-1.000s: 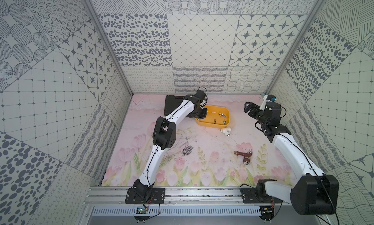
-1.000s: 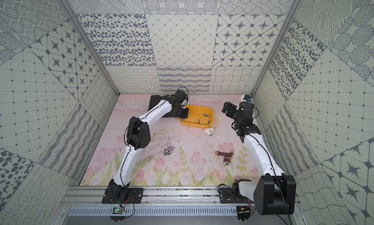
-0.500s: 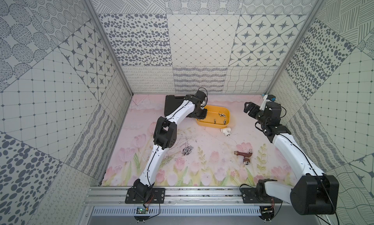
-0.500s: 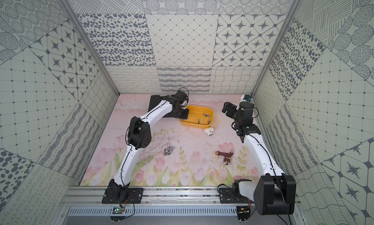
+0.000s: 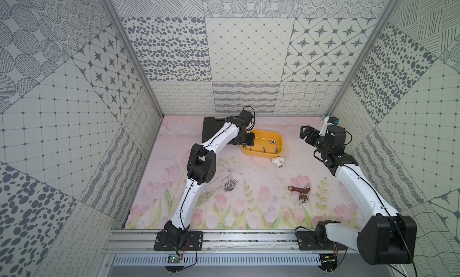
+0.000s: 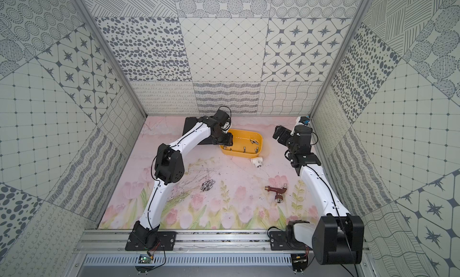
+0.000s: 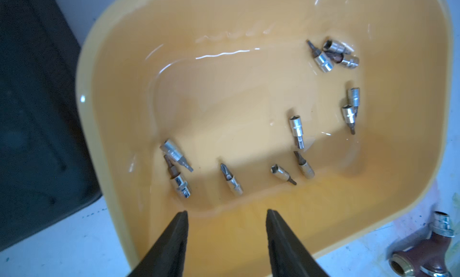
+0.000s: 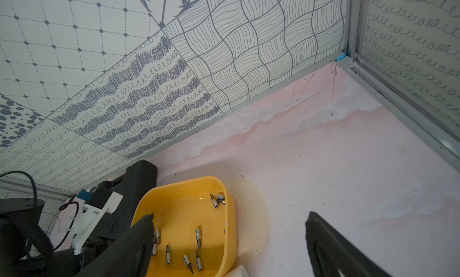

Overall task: Put the bit on the desktop into the storage box
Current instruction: Place the screwdriver bit in the storage box, then pick up the screwdriver bit from the center of the board.

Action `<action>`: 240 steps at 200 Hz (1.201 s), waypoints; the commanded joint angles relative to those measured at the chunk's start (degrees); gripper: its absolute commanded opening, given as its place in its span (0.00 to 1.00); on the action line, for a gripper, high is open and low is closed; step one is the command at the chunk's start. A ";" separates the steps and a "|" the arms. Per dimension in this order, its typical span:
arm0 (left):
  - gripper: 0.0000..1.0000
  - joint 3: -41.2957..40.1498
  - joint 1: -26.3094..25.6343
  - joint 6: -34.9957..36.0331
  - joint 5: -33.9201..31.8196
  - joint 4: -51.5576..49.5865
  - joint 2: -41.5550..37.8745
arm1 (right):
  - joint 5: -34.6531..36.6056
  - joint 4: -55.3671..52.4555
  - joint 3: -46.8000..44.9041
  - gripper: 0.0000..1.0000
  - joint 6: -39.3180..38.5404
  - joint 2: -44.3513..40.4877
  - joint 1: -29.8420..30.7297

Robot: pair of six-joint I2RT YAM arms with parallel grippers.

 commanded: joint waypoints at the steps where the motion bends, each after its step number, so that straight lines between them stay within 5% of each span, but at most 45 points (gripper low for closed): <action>1: 0.66 -3.12 -0.35 0.81 -1.83 -0.98 -4.43 | -0.53 2.34 -0.01 0.97 0.47 0.05 -0.22; 104: 0.99 -26.71 -0.35 1.92 -7.46 7.03 -26.07 | -0.35 2.33 -0.34 0.97 0.13 -0.84 -0.31; 240: 0.99 -49.00 -0.27 2.07 -13.15 1.14 -47.06 | -0.96 2.37 0.01 0.97 0.90 0.22 -0.31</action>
